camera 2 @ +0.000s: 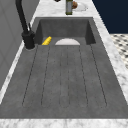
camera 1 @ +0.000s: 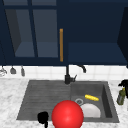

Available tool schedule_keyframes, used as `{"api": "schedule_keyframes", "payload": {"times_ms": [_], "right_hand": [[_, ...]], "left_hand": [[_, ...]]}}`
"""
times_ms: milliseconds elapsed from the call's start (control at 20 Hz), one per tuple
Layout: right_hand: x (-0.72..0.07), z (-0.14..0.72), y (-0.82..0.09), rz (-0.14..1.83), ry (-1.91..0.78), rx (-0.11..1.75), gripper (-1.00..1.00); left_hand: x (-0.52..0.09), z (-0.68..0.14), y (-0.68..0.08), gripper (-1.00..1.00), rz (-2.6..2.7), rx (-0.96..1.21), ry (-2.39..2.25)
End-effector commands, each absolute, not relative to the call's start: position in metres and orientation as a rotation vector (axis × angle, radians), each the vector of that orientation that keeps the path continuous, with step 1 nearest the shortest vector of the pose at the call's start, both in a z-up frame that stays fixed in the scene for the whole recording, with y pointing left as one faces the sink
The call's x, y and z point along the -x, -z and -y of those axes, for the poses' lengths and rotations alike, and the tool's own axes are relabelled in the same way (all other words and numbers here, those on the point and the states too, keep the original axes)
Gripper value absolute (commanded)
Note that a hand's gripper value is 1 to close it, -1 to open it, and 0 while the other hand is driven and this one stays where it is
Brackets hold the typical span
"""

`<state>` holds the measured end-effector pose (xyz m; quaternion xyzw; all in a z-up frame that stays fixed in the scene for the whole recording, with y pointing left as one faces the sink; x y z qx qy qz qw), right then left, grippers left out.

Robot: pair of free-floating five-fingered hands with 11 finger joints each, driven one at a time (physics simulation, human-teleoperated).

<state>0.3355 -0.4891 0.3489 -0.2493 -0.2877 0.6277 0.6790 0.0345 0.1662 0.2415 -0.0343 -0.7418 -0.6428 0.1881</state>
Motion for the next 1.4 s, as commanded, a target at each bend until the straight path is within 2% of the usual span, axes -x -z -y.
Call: {"api": "schedule_keyframes", "payload": {"times_ms": [0, 1350], "right_hand": [[-0.343, 0.497, -0.345, 0.658, -1.465, 0.521, -1.00], [-0.386, 0.503, -0.306, 0.669, -1.447, 0.500, -1.00]], "left_hand": [[-0.034, -0.166, -0.242, 0.00, 2.087, 0.096, 1.808], [-0.034, -0.166, -0.242, 0.00, 2.087, 0.096, 1.808]]}}
